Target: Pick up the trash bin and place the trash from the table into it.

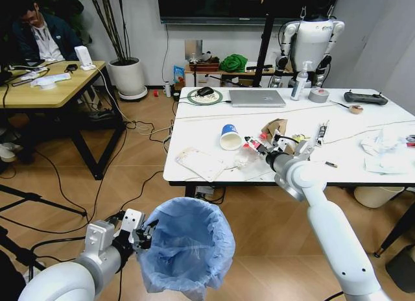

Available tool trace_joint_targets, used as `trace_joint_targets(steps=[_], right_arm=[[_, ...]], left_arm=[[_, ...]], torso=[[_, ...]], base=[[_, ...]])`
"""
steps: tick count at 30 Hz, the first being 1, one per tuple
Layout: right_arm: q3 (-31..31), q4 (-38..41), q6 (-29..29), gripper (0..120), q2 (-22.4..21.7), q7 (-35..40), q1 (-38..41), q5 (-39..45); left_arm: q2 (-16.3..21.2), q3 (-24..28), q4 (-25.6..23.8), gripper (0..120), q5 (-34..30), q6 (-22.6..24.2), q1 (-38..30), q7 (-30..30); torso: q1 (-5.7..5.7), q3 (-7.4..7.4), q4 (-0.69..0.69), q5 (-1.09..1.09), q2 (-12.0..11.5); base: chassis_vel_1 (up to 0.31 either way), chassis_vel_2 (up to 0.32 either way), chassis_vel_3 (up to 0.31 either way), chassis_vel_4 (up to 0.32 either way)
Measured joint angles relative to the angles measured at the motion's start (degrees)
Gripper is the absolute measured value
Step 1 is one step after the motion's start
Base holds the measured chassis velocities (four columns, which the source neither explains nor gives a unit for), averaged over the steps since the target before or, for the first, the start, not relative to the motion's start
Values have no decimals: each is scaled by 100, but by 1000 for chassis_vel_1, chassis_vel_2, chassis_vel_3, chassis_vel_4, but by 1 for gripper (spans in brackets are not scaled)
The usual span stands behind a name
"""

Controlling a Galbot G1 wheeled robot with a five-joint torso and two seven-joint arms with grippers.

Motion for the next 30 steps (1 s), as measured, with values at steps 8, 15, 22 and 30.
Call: trace_joint_targets(steps=[8,15,22,30], right_arm=[[-60,-35,43,70,11,-14,-14,-89],[-126,-41,109,45,7,-32,-69,-175],[-181,-33,164,18,17,-31,-84,-210],[-186,232,201,0,-109,-19,-199,-280]], left_arm=[[13,-16,0,2,-4,0,-9,3],[21,-19,0,2,-2,0,-8,6],[27,-17,0,2,17,0,3,8],[12,-10,0,2,26,0,9,2]], torso=[[0,0,-1,0,-1],[0,0,-1,0,-1],[0,0,0,0,-1],[0,-1,0,0,-2]], base=[[0,0,0,0],[0,0,0,0],[0,0,0,0],[0,0,0,0]])
